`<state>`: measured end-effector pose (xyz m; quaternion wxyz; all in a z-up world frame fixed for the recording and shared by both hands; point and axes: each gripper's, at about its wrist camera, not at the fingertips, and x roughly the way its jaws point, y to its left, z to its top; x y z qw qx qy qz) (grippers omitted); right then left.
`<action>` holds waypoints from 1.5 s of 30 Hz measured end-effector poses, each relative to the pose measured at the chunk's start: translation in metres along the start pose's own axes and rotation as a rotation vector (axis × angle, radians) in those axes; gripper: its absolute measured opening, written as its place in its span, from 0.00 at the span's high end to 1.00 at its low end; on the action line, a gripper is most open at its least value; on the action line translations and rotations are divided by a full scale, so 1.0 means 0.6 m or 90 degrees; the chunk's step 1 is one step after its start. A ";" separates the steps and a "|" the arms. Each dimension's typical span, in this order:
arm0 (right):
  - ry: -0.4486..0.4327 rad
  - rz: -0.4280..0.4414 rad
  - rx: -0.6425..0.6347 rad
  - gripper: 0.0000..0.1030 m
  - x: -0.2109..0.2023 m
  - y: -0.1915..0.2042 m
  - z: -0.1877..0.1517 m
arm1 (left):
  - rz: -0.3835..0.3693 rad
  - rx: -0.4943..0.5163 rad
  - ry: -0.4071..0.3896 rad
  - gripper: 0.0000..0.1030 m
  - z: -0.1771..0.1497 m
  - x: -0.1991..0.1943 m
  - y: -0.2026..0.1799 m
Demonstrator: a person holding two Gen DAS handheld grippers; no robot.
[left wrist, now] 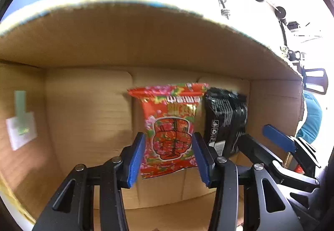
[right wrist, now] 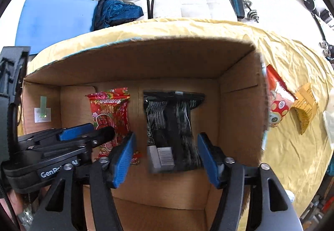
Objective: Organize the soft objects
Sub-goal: 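Carry both packs into the cardboard box and open both tools, then lift both tools out of the box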
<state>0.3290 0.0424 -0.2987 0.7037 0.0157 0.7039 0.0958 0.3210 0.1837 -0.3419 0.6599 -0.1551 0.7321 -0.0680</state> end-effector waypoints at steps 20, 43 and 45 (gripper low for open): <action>-0.056 -0.028 -0.024 0.04 -0.106 0.008 -0.110 | 0.111 0.025 -0.180 0.17 -0.133 -0.144 -0.011; -0.163 -0.018 -0.031 0.00 -0.263 0.039 -0.264 | 0.127 0.046 -0.303 0.03 -0.297 -0.248 -0.050; -0.168 -0.015 -0.032 0.00 -0.271 0.039 -0.272 | 0.133 0.049 -0.312 0.03 -0.306 -0.255 -0.056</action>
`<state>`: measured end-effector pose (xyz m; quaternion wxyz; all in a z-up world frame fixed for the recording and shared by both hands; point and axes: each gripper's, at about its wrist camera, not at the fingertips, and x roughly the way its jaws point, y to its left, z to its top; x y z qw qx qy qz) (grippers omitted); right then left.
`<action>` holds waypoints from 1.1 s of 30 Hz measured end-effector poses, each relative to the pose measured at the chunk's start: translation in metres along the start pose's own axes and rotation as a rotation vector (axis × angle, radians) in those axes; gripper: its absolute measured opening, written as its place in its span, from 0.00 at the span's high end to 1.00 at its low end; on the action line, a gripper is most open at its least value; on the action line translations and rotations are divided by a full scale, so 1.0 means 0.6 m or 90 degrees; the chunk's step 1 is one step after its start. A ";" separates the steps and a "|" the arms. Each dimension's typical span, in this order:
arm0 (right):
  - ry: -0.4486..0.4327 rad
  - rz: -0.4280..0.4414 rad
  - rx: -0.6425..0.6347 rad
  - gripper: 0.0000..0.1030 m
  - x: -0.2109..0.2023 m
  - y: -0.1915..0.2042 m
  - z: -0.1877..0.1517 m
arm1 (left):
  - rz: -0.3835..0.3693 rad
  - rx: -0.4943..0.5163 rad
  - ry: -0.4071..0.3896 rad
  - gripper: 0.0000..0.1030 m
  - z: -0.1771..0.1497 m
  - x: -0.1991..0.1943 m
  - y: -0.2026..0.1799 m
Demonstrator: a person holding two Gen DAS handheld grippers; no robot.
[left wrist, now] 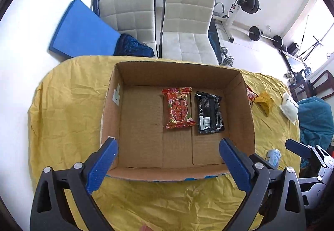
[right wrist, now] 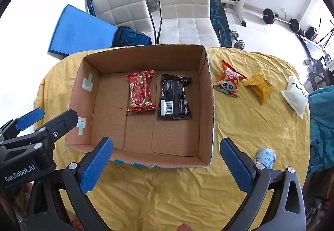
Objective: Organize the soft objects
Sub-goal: 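Lift both tools out of the box, then grasp the light-blue pack with the right tool while the left tool grasps the yellow chip bag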
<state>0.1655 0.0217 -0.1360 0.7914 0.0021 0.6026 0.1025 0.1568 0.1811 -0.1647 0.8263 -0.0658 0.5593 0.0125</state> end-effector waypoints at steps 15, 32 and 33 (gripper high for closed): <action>0.040 -0.013 0.122 0.00 0.000 -0.205 -0.047 | 0.036 0.047 0.003 0.03 -0.017 0.009 -0.141; 0.300 -0.043 0.316 0.35 0.304 -0.513 -0.171 | 0.065 0.021 0.129 0.03 -0.025 0.188 -0.271; 0.299 -0.048 0.308 0.39 0.304 -0.513 -0.171 | 0.062 0.029 0.122 0.03 -0.019 0.183 -0.285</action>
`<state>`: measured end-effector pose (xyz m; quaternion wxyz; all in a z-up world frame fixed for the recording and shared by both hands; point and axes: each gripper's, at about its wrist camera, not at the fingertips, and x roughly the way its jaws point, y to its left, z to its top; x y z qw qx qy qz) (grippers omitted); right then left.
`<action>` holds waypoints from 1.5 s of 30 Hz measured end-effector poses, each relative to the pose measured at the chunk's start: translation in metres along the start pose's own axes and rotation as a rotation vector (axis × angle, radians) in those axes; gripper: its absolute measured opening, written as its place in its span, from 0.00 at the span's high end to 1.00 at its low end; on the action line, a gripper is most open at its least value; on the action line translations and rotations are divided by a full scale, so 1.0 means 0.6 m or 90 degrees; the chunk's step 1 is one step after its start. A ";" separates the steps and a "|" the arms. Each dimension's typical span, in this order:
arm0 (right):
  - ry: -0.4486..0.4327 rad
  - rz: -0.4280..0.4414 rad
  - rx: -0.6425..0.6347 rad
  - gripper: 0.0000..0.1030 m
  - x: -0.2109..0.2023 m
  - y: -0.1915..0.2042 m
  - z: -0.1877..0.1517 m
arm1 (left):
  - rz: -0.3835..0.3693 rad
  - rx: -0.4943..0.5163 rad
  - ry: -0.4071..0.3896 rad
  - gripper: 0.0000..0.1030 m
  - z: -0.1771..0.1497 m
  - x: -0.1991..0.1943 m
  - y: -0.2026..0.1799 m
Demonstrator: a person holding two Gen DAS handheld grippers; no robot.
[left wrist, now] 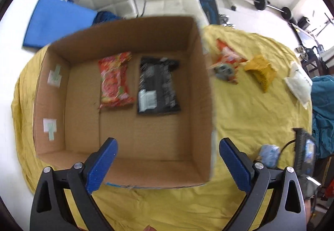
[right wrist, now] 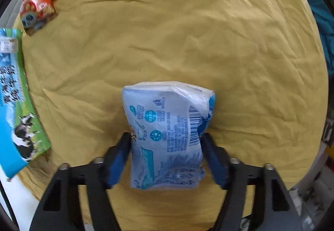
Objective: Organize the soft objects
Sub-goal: 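Grasp the light-blue pack with the right tool while the left tool grasps the yellow chip bag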
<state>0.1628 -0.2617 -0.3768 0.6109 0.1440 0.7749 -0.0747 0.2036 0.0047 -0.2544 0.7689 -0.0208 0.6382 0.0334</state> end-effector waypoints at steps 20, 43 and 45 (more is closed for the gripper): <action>-0.099 -0.016 0.024 0.48 -0.146 -0.138 0.182 | -0.163 0.006 0.145 0.03 0.242 0.128 -0.307; -0.072 0.007 0.023 0.49 -0.087 -0.222 0.246 | -0.021 0.234 0.202 0.61 0.193 0.277 -0.435; -0.063 0.004 0.009 0.49 -0.085 -0.223 0.237 | -0.012 0.273 0.201 0.61 0.162 0.271 -0.436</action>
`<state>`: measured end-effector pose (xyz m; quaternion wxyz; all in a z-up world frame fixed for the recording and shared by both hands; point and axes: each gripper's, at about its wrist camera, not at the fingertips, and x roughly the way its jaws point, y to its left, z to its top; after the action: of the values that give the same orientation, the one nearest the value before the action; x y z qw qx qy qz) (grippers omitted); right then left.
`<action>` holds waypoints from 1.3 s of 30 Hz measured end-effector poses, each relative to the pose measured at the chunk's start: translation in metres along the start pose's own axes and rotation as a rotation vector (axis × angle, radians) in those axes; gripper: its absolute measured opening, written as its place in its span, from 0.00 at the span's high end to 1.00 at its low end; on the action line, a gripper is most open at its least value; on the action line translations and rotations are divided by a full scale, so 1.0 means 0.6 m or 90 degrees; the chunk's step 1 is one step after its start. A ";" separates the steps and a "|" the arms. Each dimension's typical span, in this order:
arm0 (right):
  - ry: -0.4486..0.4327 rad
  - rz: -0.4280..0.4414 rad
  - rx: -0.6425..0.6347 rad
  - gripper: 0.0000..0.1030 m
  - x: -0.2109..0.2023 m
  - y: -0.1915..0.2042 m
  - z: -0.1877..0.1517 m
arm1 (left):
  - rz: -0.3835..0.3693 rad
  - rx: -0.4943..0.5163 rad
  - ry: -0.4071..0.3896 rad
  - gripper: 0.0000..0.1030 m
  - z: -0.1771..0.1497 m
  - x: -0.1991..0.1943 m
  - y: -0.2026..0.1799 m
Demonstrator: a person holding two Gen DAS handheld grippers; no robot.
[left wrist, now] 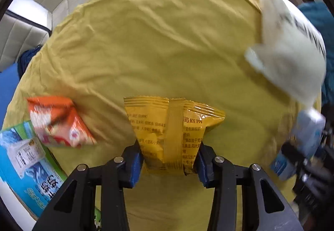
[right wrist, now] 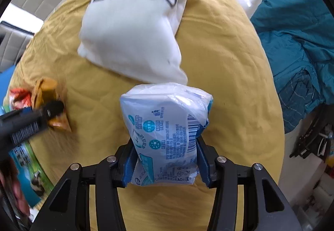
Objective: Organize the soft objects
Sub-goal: 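Carry both bags into the box and open both tools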
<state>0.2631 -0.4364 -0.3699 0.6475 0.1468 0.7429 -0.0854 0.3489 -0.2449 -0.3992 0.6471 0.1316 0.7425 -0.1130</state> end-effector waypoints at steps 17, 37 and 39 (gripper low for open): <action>0.015 -0.039 -0.031 0.50 0.029 0.018 -0.047 | -0.048 -0.045 -0.013 0.66 -0.113 0.030 0.001; -0.088 0.020 -0.118 0.54 -0.171 0.185 -0.160 | -0.070 -0.117 -0.203 0.66 -0.314 -0.208 0.112; -0.102 0.032 -0.133 0.54 -0.198 0.209 -0.176 | -0.078 -0.133 -0.221 0.66 -0.333 -0.228 0.135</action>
<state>0.2192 -0.2975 -0.2291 0.7184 0.0901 0.6898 -0.0027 0.2080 -0.1078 -0.2363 0.7673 -0.0030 0.6342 -0.0956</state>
